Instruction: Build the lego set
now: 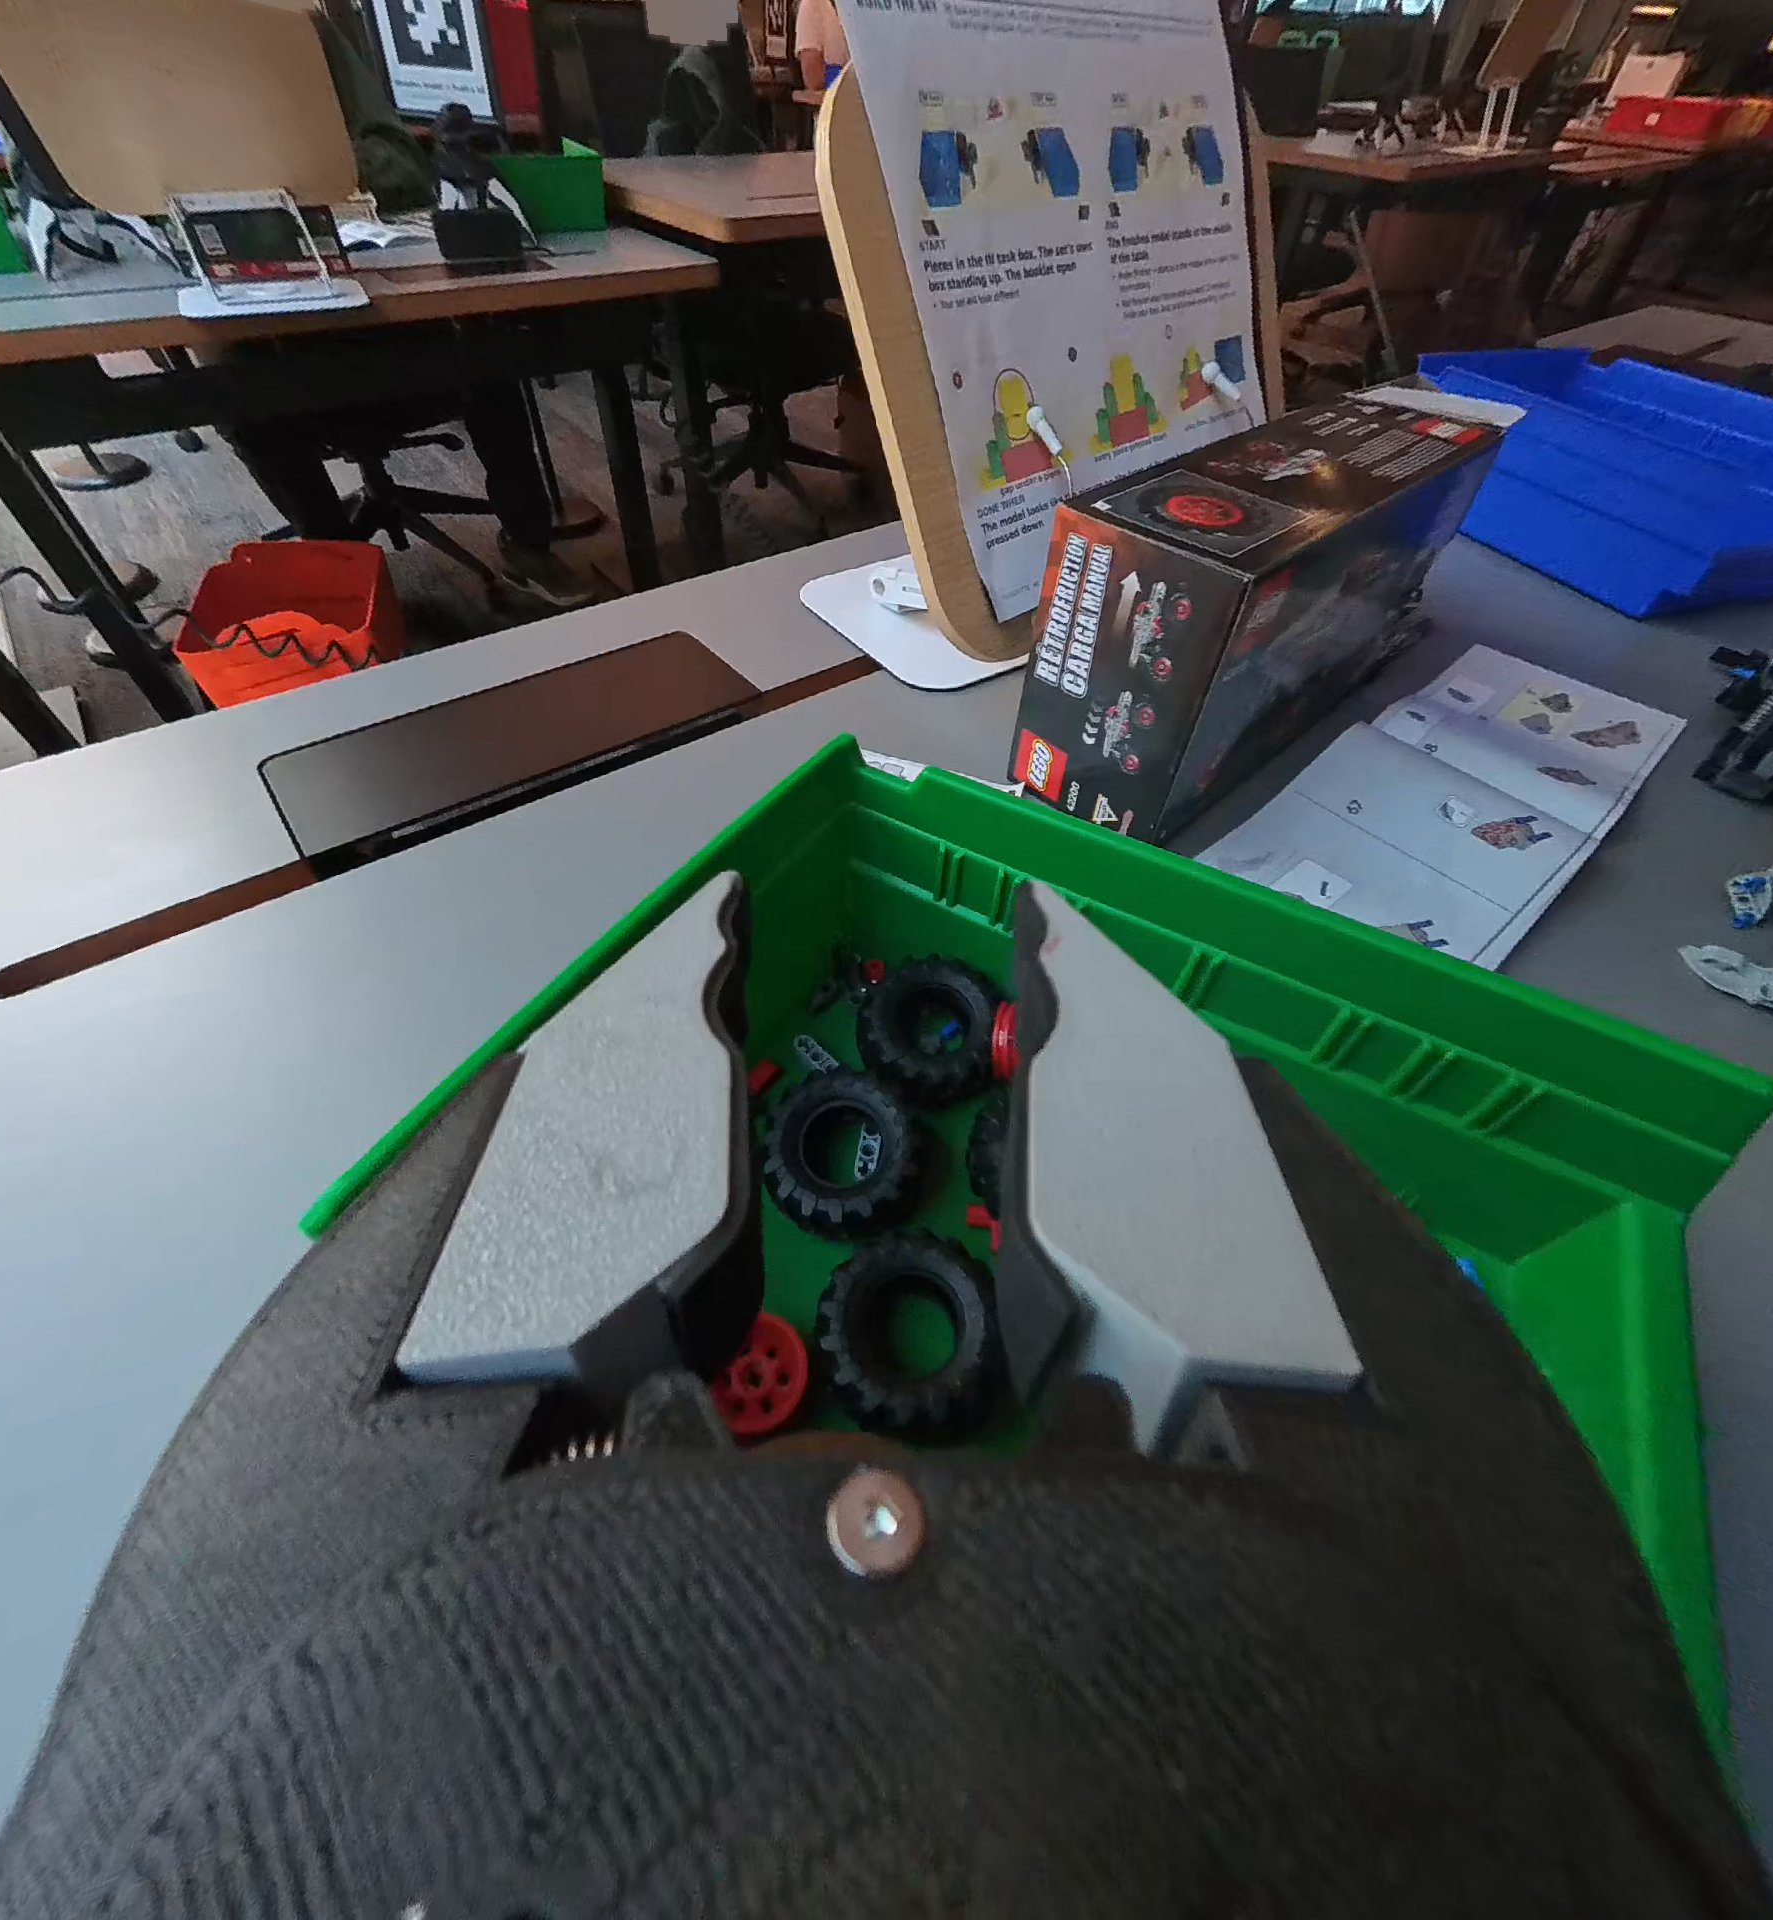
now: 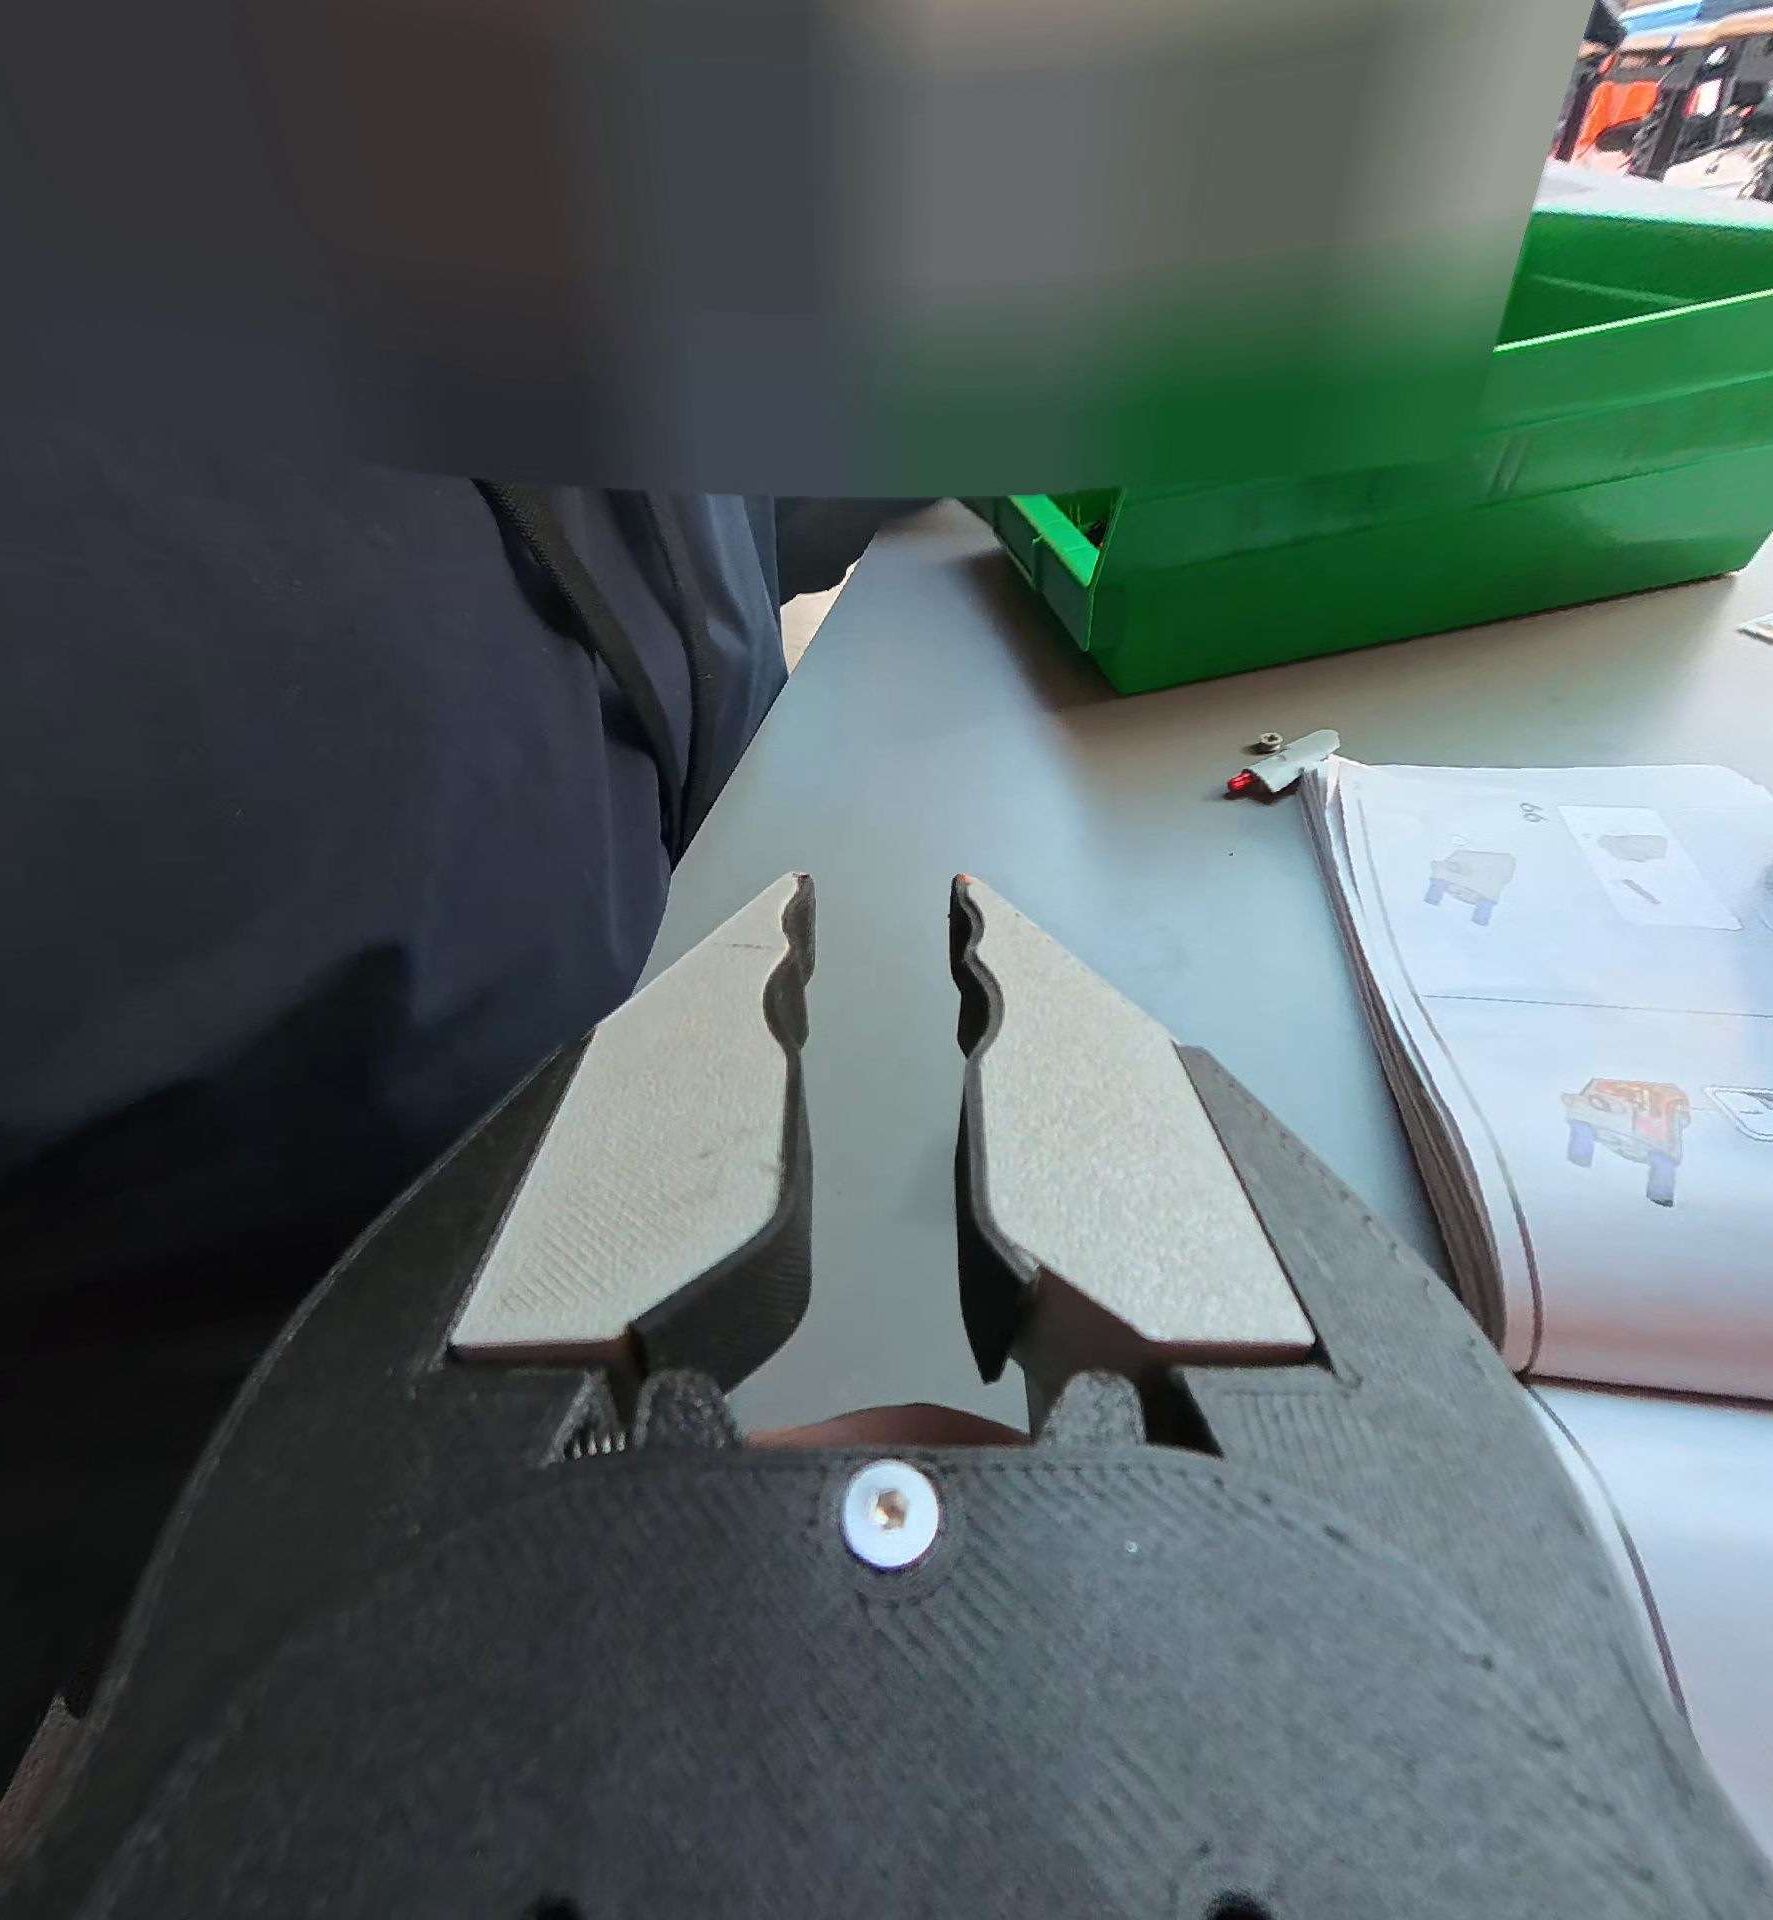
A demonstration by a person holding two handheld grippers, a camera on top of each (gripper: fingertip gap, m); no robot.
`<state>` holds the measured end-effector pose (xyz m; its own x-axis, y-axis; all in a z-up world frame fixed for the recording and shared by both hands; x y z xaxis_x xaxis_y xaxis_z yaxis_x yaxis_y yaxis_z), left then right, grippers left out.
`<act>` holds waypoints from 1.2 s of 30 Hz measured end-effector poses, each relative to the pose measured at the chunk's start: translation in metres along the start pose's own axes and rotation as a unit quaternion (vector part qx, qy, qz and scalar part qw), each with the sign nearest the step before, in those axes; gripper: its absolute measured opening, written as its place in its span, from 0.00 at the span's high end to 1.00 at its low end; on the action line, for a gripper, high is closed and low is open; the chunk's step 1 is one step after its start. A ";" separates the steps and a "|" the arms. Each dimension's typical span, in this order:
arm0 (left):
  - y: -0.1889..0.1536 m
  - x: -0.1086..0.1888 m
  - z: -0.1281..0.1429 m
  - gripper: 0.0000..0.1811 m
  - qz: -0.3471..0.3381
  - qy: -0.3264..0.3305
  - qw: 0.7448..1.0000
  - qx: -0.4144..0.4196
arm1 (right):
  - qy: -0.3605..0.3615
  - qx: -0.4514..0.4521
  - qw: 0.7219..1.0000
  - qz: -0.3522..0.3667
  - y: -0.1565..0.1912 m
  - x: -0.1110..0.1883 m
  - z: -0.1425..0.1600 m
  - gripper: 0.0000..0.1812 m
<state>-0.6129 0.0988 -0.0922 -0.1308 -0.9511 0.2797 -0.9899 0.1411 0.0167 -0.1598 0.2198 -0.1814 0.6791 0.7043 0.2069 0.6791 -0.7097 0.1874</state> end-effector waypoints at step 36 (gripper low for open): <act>-0.008 -0.014 0.001 0.70 0.015 0.118 0.992 -0.029 | -0.006 -0.018 1.000 -0.009 -0.002 0.000 -0.001 0.88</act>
<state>-0.6031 0.1111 -0.0974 -0.1362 -0.8565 0.4978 -0.9800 0.1901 0.0589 -0.1611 0.2215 -0.1812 0.6701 0.7169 0.1924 0.6806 -0.6969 0.2260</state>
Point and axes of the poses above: each gripper's, where its closed fingertips meet, x back along the fingers, z out of its underside, y = z × x across the jaws, the point moved 6 cm from there along x, back along the fingers, and after that the axes turned 3 degrees about -x, right-handed, at the moved point
